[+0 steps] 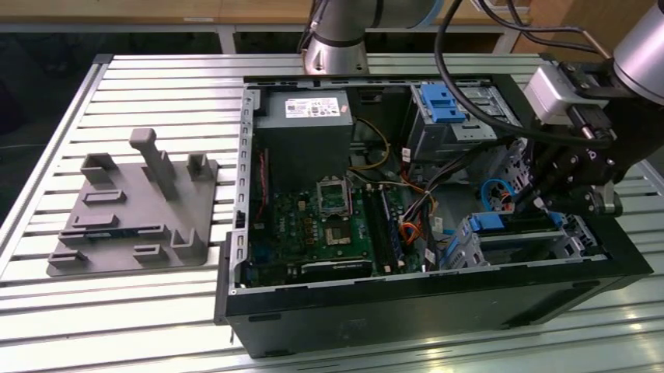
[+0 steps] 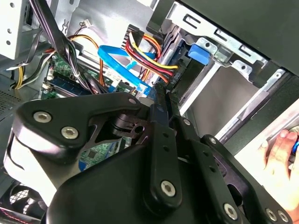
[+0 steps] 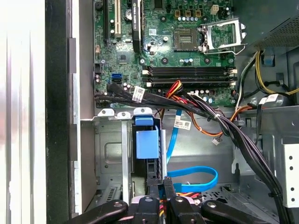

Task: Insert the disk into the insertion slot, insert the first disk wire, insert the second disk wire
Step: 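Insert the second disk wire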

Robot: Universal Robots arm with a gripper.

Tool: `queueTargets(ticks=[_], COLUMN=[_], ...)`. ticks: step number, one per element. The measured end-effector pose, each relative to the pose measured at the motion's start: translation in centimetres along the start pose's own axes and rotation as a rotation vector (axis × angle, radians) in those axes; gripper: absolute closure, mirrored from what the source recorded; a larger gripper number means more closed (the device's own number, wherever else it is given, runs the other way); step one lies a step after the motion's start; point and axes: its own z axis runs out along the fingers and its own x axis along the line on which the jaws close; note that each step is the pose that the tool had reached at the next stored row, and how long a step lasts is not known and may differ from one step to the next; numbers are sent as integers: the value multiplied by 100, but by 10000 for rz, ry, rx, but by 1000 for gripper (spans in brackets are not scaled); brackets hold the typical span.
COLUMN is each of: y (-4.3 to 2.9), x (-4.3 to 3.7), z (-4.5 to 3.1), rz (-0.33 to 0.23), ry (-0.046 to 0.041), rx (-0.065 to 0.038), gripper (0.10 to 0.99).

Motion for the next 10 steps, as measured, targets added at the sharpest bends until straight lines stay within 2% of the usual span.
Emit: queueTargets(ticks=[10], y=[-9], x=[5], z=[11], rz=[0], ry=[-1], rx=[-1], gripper=[929])
